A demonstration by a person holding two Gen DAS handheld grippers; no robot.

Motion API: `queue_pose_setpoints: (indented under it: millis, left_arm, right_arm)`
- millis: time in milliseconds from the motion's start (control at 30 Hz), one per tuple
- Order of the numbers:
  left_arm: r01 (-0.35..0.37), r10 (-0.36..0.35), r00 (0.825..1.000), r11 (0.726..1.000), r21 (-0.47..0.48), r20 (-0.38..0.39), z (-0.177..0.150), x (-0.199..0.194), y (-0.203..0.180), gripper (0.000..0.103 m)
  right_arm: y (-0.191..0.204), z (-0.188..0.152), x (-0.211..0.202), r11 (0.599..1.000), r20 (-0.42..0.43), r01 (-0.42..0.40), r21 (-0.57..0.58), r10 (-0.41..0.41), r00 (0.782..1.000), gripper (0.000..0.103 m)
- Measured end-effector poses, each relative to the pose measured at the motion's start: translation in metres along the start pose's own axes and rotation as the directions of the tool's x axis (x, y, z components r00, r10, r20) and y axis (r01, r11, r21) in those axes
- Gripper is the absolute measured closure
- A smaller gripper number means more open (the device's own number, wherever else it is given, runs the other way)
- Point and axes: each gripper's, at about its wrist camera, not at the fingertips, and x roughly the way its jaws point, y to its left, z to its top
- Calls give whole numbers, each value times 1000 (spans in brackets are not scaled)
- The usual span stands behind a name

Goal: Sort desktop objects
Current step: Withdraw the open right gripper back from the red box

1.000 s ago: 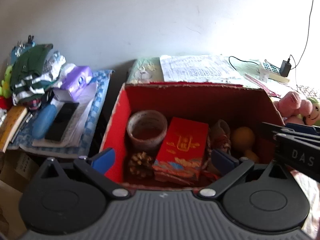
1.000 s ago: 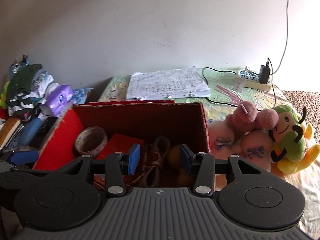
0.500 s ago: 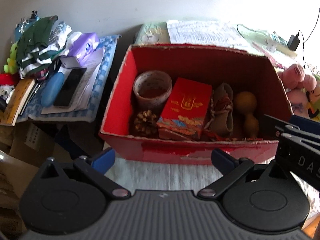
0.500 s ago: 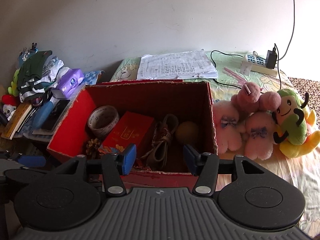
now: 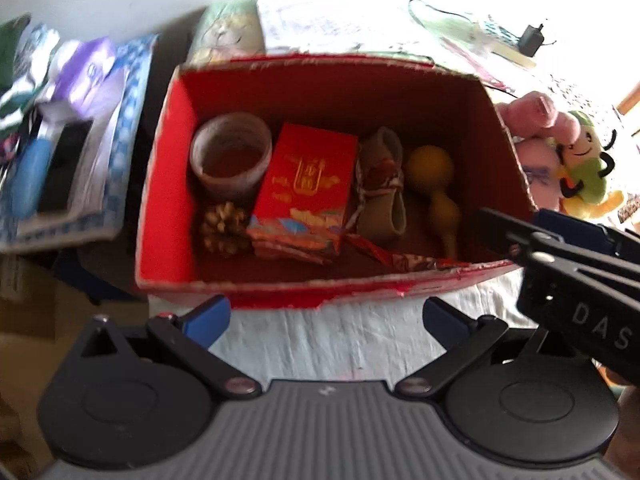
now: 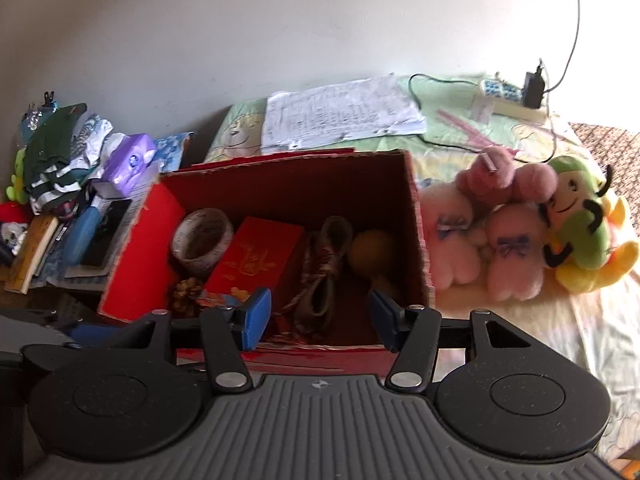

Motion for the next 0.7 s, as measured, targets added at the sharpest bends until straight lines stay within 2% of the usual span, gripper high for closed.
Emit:
queue_pose_setpoints:
  millis: [100,167,267,467,567,700]
  left_arm:
    - [-37,35,998,998,51,46,5,-3,0,1]
    - [-38,33,997,997,70,63,9,-2,1,1]
    - [-14,10,998,997,77,58,16,3,6,1]
    - [-40,33,994,997,67,103,25,5,10,1]
    - [-69,64,991,997,41,117,26,9,11,1]
    - [-138,132,977,990,20,170,25,11,8,1]
  right_arm:
    - [9,2,3,999,13,34,2,-34,999,46]
    - [9,3,6,999,15,39,22,-39,999,45]
    - [9,5,11,998,8,49,44,-49,999,45]
    - [5,13,19,998,23,54,43,-55,998,45]
    - [2,16,25,998,20,49,27,-50,999,45]
    - [-2,19,32,1000,17,9,18,-9,1000,45]
